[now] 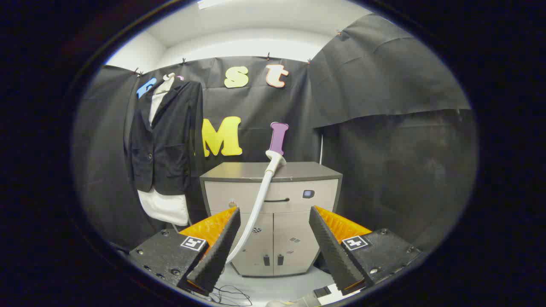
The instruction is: Iron the clothes twice with a garment steamer, once on the left side and once on the right side.
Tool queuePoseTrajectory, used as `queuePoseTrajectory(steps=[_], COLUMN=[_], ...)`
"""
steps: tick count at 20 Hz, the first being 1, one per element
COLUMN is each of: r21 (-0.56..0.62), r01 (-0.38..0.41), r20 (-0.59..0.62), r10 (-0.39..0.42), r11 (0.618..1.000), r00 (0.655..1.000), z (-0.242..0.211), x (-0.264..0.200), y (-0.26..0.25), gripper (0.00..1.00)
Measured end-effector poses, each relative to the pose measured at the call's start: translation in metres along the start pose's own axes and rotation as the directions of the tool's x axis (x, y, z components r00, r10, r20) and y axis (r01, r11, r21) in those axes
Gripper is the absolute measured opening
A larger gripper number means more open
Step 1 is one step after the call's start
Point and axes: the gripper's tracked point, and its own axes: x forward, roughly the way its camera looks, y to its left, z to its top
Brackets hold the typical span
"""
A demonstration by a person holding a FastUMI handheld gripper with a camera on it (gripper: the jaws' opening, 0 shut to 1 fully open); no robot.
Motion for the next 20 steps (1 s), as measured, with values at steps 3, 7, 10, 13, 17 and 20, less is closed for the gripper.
queuePoseTrajectory(steps=[3,7,10,13,17,20], r21=[0.000,0.000,-0.017,-0.008,-0.008,-0.003], r01=[0.013,0.032,0.041,0.034,0.034,0.020], r20=[-0.007,-0.009,-0.019,-0.021,-0.028,-0.036], r10=[-0.013,-0.032,-0.042,-0.034,-0.034,-0.020], r11=[1.000,0.999,0.999,0.999,0.999,1.000], r00=[1.000,0.999,0.999,0.999,0.999,0.999], z=[-0.003,-0.005,-0.005,0.000,0.012,0.027], x=[-0.001,-0.004,-0.007,-0.004,0.017,0.045], y=[0.004,0.010,0.014,0.014,0.003,-0.007], gripper=[1.00,1.00,1.00,1.00,1.00,1.00])
